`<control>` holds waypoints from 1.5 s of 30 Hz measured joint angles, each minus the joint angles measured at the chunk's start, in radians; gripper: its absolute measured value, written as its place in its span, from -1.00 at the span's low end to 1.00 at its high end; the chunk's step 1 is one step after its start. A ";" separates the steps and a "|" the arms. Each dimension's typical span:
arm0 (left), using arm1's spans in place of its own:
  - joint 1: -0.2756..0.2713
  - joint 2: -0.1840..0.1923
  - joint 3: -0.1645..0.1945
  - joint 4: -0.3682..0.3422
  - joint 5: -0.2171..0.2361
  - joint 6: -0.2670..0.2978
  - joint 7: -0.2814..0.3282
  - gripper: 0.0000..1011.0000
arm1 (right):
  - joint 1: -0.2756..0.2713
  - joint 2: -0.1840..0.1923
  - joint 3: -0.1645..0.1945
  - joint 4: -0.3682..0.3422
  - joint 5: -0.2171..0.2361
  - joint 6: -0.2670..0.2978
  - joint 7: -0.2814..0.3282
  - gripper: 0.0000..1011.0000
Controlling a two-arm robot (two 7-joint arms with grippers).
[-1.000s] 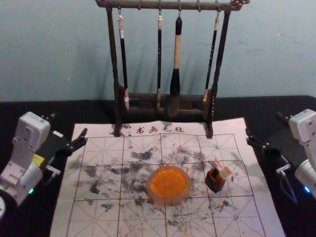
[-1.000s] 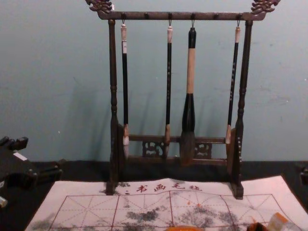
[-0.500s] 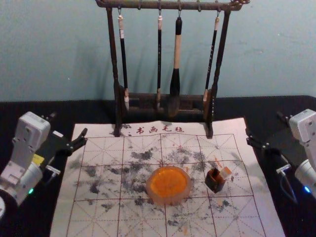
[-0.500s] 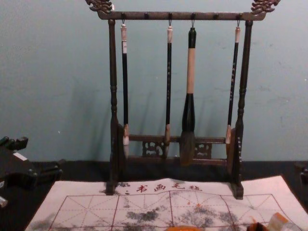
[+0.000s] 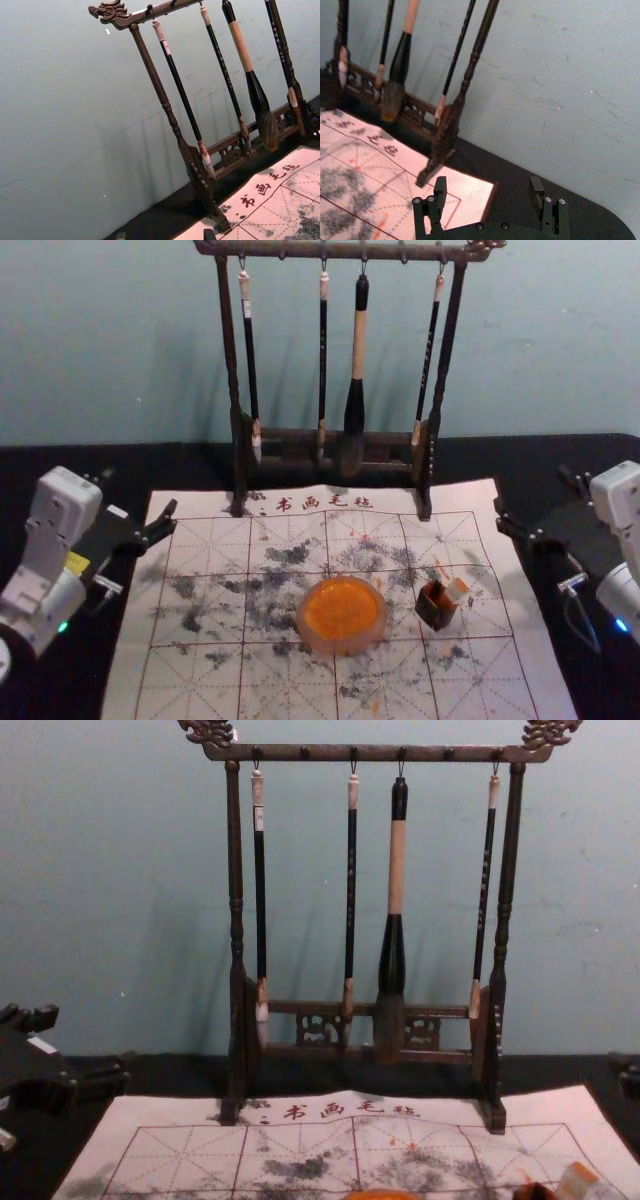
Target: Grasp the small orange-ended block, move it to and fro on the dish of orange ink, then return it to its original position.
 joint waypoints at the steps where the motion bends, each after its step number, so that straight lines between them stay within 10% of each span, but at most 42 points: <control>1: 0.000 0.000 0.000 0.000 0.000 0.000 0.000 0.98 | -0.007 0.000 0.007 -0.010 0.008 -0.007 0.011 0.98; 22: 0.000 0.000 0.000 0.000 0.000 0.000 0.000 0.98 | -0.156 0.028 0.054 -0.172 0.191 -0.034 0.264 0.98; 45: 0.000 0.000 0.000 0.000 0.000 0.000 0.000 0.98 | -0.176 -0.017 0.051 -0.101 0.219 0.033 0.375 0.98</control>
